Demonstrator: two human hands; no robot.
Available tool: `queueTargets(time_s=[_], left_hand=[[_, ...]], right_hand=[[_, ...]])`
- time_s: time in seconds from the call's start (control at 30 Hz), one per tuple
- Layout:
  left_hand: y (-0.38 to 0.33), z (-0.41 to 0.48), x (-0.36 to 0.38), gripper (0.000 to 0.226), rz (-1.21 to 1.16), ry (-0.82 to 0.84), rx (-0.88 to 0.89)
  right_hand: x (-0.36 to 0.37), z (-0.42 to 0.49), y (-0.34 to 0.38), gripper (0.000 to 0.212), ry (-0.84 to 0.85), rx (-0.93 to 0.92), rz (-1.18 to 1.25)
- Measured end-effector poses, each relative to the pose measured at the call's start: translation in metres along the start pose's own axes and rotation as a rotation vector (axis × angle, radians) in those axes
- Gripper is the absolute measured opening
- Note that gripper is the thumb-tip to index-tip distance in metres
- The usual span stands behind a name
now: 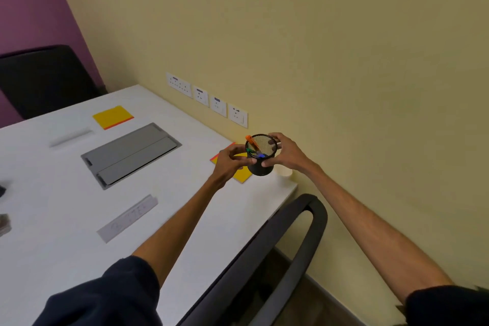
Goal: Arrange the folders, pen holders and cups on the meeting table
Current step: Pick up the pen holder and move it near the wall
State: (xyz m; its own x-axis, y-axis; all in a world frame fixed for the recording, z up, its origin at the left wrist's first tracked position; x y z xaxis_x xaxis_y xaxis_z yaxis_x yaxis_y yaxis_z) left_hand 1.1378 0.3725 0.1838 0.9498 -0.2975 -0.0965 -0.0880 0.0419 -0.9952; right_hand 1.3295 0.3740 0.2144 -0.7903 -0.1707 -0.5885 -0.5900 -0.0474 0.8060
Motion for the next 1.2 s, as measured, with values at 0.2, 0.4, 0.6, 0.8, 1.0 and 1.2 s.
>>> queueTargets(time_s=[0.2,0.4,0.6,0.8,1.0,1.2], left_hand=[[0.019,0.029,-0.011,0.046,0.021,-0.028,-0.053],[0.035,0.064,-0.021,0.043,-0.005,-0.108,-0.15],[0.039,0.088,-0.02,0.046,-0.014,-0.26,-0.187],[0.046,0.092,-0.023,0.048,-0.017,-0.393,-0.213],[0.057,0.081,-0.033,0.05,0.033,-0.548,-0.22],[0.071,0.076,-0.047,0.048,0.21,-0.651,-0.237]], right_hand=[[0.006,0.057,-0.017,0.093,0.111,-0.044,-0.022],[0.008,0.12,-0.025,0.082,0.232,-0.134,-0.095],[0.007,0.174,-0.033,0.089,0.425,-0.176,-0.048],[0.022,0.204,-0.027,0.102,0.575,-0.273,-0.064],[0.046,0.209,-0.021,0.093,0.602,-0.318,-0.039],[0.07,0.214,-0.024,0.096,0.54,-0.296,0.003]])
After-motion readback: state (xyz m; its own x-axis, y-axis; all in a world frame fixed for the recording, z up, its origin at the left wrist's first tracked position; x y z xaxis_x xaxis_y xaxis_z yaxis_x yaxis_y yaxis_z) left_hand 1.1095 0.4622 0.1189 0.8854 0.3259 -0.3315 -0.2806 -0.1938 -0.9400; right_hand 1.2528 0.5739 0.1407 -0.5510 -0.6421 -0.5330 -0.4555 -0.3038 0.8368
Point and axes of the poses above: each hand's wrist, its own z-axis towards the middle knuckle, its own x-axis out of the palm, y = z × x, the point moved 4 cm from there along z, towards the middle knuckle, and after that the axes turned 6 degrees about y, right-handed, at the moved point
